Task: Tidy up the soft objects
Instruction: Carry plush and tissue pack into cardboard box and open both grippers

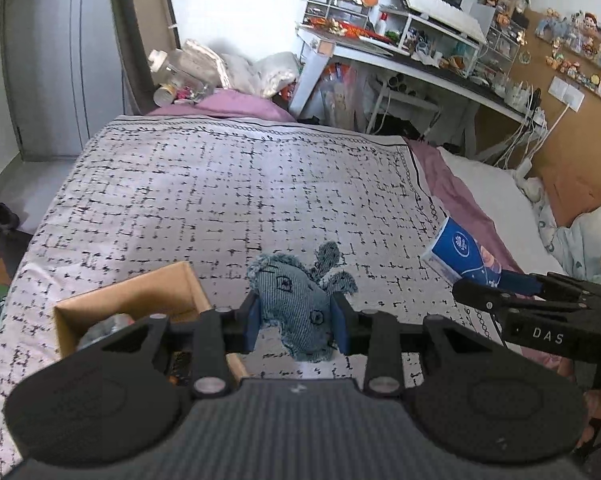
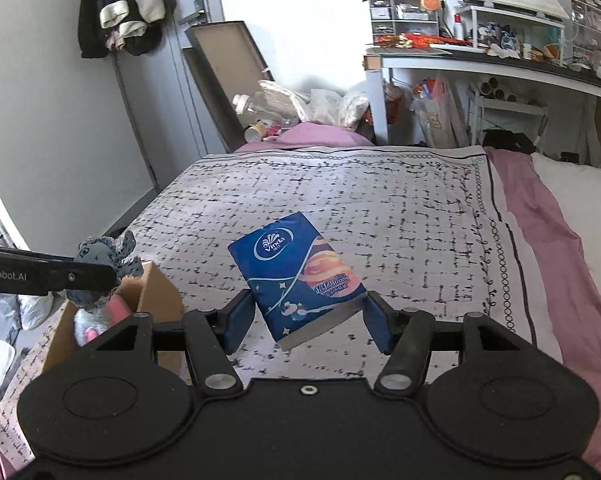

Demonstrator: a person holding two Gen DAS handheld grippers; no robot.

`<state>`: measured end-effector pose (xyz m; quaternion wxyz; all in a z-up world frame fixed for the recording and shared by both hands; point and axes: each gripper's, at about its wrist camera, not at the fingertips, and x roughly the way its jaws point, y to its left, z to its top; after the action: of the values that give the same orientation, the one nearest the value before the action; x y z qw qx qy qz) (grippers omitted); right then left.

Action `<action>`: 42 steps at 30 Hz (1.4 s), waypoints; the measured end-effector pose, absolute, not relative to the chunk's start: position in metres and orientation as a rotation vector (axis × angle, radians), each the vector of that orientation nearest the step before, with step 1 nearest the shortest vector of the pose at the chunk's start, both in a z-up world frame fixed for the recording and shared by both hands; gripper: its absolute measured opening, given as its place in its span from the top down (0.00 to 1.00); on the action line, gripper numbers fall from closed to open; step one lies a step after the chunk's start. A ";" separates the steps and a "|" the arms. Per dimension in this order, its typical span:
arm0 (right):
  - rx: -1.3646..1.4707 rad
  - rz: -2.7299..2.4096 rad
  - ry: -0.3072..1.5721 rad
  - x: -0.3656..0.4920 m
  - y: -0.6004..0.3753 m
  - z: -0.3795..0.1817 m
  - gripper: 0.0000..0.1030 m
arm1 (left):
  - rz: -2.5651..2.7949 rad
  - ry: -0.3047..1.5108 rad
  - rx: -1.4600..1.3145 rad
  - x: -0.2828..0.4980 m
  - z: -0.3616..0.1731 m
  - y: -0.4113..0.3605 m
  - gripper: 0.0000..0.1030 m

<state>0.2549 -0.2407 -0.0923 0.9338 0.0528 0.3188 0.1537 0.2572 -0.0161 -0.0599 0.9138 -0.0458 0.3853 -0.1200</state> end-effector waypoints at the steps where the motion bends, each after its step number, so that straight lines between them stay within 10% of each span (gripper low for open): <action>1: 0.105 0.319 0.650 0.253 -0.238 -0.091 0.43 | -0.244 0.787 -0.097 0.254 -0.059 -0.013 0.66; 42: 0.014 0.584 0.724 0.224 -0.086 -0.085 0.43 | -0.113 0.739 -0.322 0.183 -0.094 0.124 0.65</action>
<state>0.2238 -0.0856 -0.0853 0.8937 0.0068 0.3493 0.2816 0.1829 0.1241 -0.0940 0.9183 -0.1567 0.3594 -0.0548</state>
